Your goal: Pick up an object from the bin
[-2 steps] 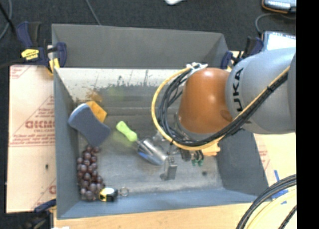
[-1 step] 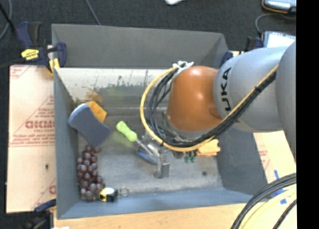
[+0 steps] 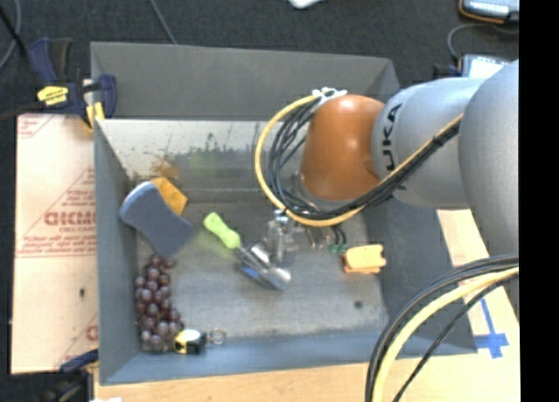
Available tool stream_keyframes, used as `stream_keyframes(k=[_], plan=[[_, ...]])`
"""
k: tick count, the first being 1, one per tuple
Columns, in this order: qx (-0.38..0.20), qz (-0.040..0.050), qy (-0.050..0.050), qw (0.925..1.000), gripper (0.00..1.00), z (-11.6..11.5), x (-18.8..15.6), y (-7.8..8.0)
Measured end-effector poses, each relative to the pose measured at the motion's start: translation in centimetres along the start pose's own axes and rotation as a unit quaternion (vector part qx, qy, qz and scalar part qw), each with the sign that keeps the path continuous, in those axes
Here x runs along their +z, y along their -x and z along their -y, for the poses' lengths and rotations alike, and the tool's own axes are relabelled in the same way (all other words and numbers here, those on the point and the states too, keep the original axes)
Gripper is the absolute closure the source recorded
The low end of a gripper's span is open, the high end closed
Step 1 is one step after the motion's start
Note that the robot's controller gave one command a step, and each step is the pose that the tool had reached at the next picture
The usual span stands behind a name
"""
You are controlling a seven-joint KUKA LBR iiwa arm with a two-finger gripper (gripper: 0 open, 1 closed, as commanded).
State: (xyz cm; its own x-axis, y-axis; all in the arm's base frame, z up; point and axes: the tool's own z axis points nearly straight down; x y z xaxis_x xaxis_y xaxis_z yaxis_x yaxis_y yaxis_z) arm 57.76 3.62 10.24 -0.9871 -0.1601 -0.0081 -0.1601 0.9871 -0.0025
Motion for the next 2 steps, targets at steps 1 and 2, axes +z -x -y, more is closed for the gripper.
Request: stream_keyframes(k=[1, 2], plan=[[-0.001, -0.0004, 0.000, 1.0000, 0.00, -0.15, -0.12, -0.08], [-0.001, -0.0004, 0.000, 1.0000, 0.00, -0.15, -0.12, -0.08]])
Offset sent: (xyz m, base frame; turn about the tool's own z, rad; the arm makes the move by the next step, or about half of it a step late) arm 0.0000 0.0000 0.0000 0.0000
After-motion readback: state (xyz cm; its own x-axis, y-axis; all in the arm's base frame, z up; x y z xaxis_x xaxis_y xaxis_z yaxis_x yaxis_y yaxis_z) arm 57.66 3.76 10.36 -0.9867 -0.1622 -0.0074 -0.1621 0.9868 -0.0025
